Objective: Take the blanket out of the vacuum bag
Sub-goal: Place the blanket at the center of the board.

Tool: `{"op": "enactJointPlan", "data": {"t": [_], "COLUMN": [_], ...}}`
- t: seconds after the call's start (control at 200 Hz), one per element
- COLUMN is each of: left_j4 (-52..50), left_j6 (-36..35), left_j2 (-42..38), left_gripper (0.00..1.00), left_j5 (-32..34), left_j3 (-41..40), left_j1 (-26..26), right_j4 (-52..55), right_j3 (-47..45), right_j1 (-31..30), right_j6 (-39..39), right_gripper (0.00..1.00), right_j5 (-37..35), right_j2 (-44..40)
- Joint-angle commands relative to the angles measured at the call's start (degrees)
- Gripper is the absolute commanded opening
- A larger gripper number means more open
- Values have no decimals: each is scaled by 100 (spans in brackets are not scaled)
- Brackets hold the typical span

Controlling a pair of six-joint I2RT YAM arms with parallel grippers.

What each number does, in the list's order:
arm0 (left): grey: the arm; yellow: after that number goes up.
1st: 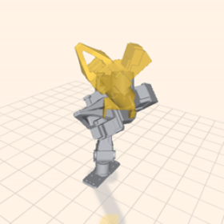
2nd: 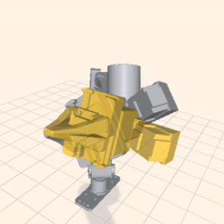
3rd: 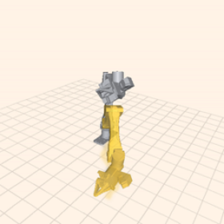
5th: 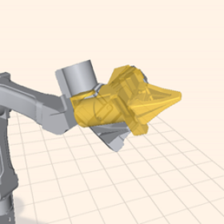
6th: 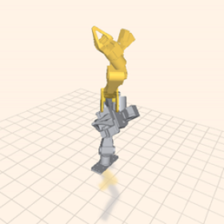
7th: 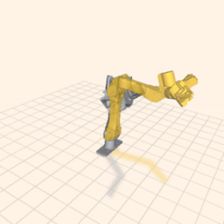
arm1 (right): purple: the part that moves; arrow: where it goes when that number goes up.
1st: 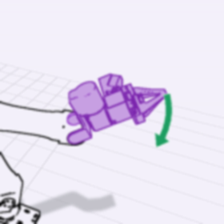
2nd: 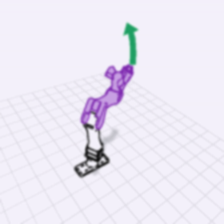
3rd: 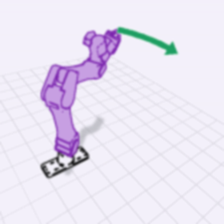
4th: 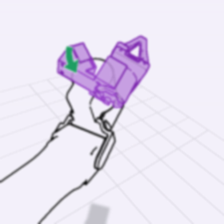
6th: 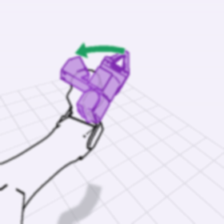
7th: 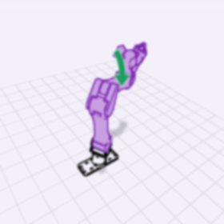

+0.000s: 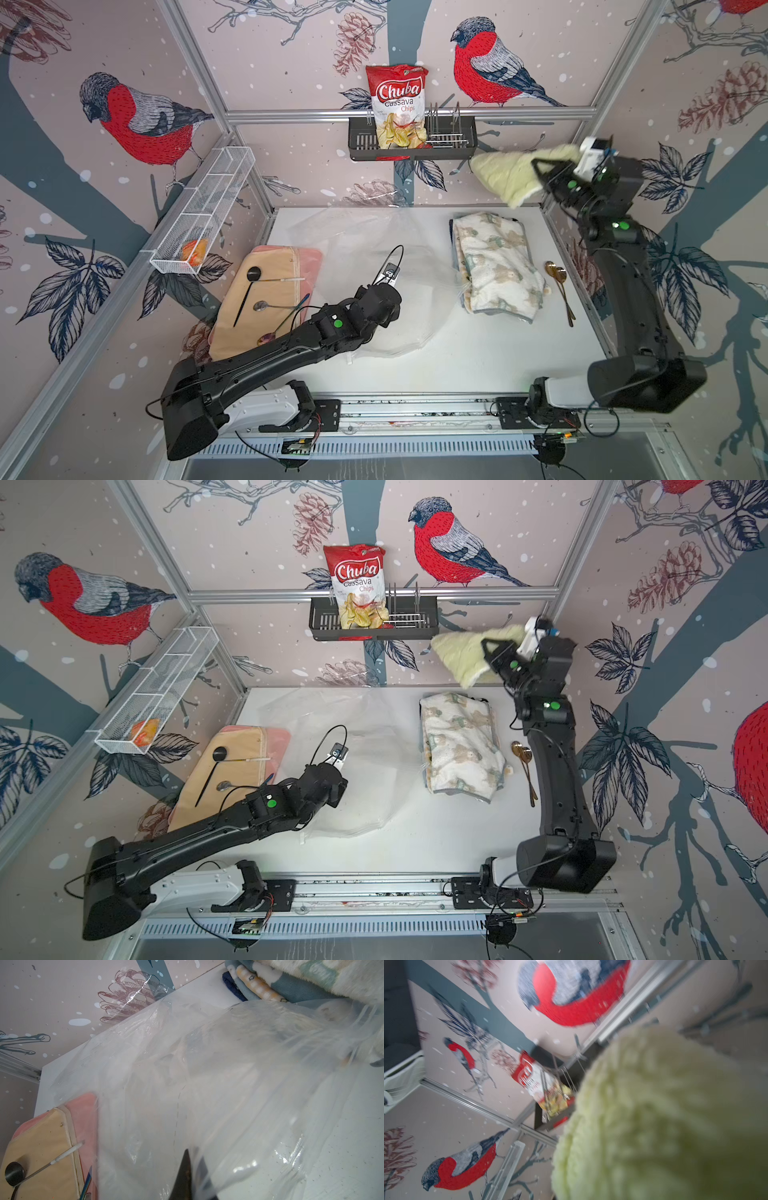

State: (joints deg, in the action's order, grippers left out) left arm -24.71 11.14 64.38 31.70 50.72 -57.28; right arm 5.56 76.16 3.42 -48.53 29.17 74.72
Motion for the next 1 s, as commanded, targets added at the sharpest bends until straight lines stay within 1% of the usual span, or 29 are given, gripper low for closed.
{"op": "enactJointPlan", "data": {"t": [0.0,0.09,0.13,0.175,0.225,0.36,0.495,0.56,0.645,0.75,0.921,0.976,0.996], "left_j4": [159,161,164,159,145,120,133,120,122,143,142,133,133], "left_j6": [-44,-42,-42,-47,-44,-11,-7,-6,3,3,0,-4,-4], "left_j2": [-48,-48,-35,-24,-12,-44,-115,-140,-188,-254,-251,-258,-263], "left_gripper": [0,0,0,0,0,0,0,0,0,0,0,0,0], "left_j5": [-75,-127,-145,-161,-173,-173,-113,-101,-112,-129,-174,-173,-173], "left_j3": [37,43,50,51,71,74,61,48,52,40,46,50,44], "left_j1": [15,16,15,15,15,15,15,15,15,16,19,15,15], "right_j4": [-617,-686,-576,-368,-154,71,420,688,916,1192,1289,1272,1278], "right_j3": [-1750,-2961,-3200,-3289,-3213,-2743,-2006,-1774,-1798,-2162,-3352,-3793,-3927], "right_j1": [-124,-250,-339,-475,-534,-653,-759,-893,-1055,-1132,-1195,-1213,-1220], "right_j6": [-372,-700,-735,-660,-538,-234,5,90,180,251,-2,-117,-151], "right_gripper": [0,0,0,0,0,0,0,0,0,0,0,5,11], "right_j5": [-483,-897,-1252,-1712,-1968,-1933,-2014,-2308,-2542,-2655,-2627,-2554,-2531], "right_j2": [-981,-1935,-2365,-2645,-2732,-2399,-2038,-2094,-2311,-2637,-3372,-3652,-3732]}}
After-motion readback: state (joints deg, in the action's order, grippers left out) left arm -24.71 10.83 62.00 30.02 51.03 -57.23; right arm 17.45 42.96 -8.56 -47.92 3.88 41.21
